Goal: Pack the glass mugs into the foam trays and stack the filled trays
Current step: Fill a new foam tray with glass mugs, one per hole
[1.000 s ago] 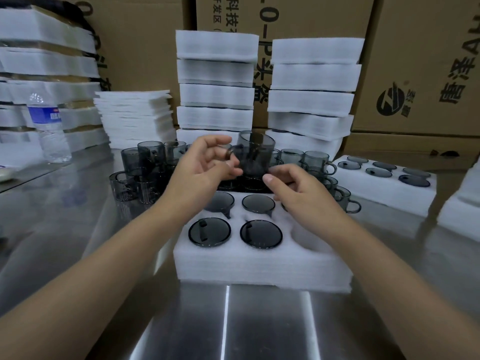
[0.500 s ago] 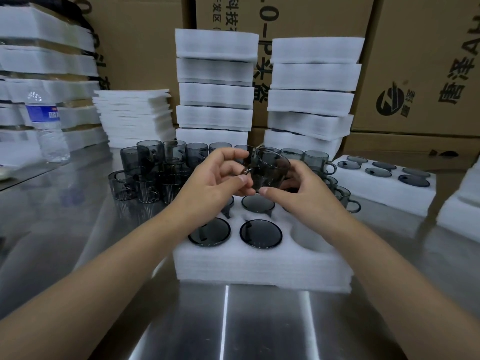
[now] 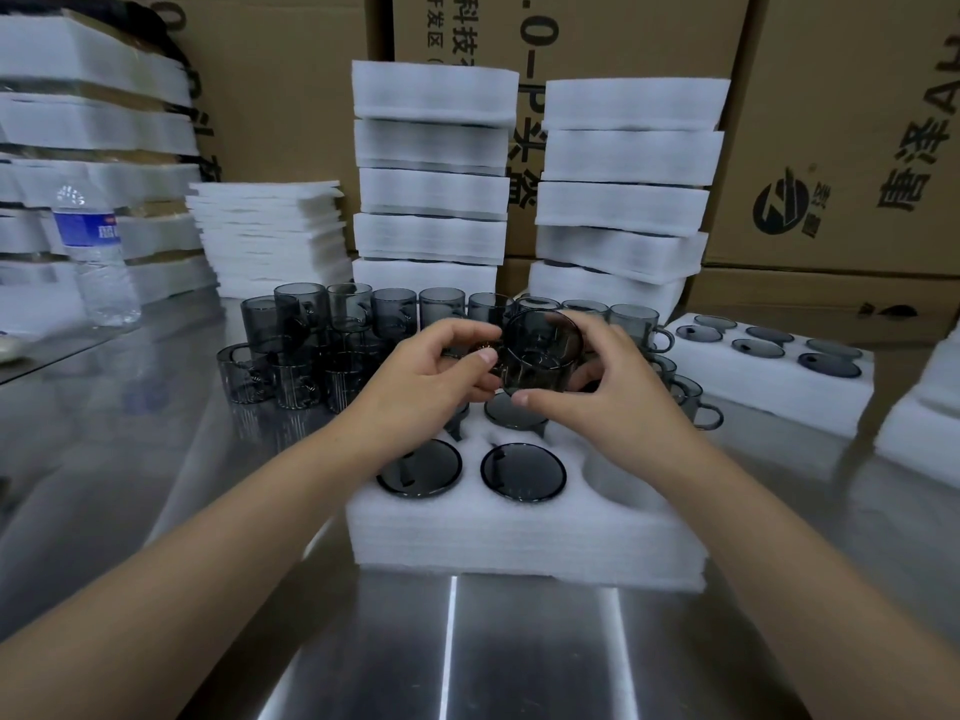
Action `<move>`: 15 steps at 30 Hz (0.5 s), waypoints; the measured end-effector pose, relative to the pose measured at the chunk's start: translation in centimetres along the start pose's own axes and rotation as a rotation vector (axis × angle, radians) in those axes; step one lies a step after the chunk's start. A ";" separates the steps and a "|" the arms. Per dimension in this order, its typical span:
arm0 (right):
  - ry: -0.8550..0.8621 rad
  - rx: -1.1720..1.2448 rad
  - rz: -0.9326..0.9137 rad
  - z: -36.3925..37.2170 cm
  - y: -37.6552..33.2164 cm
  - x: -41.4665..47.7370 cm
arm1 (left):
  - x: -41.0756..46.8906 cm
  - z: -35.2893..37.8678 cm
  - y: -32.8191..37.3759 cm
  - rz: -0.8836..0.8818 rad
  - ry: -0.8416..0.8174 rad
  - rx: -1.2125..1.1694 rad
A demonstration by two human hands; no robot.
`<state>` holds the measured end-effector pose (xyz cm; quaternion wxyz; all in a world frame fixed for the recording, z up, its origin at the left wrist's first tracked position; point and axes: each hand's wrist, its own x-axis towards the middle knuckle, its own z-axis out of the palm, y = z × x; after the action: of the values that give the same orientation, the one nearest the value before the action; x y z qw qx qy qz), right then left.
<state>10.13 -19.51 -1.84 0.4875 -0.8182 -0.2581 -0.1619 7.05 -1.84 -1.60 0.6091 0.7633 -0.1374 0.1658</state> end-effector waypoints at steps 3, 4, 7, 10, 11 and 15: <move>-0.004 0.003 -0.006 -0.1 0.0 0.0 | 0.1 0.0 -0.1 -0.014 0.011 0.003; -0.006 0.004 -0.006 -0.1 0.0 -0.1 | 0.1 0.0 -0.2 -0.016 0.014 -0.005; -0.011 0.012 -0.006 0.0 0.0 -0.2 | 0.2 0.0 -0.3 -0.022 0.003 -0.036; -0.039 0.046 -0.012 0.0 -0.1 -0.3 | 0.2 0.1 -0.2 -0.033 -0.014 -0.063; -0.050 0.054 -0.014 0.0 -0.2 -0.3 | 0.1 0.1 -0.2 -0.038 -0.013 -0.068; -0.077 0.048 0.024 0.1 -0.3 -0.5 | 0.2 0.1 -0.3 -0.055 -0.014 -0.043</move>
<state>9.62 -19.43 -1.94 0.4986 -0.8149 -0.2708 -0.1180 7.33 -1.86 -1.76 0.6288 0.7546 -0.1240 0.1408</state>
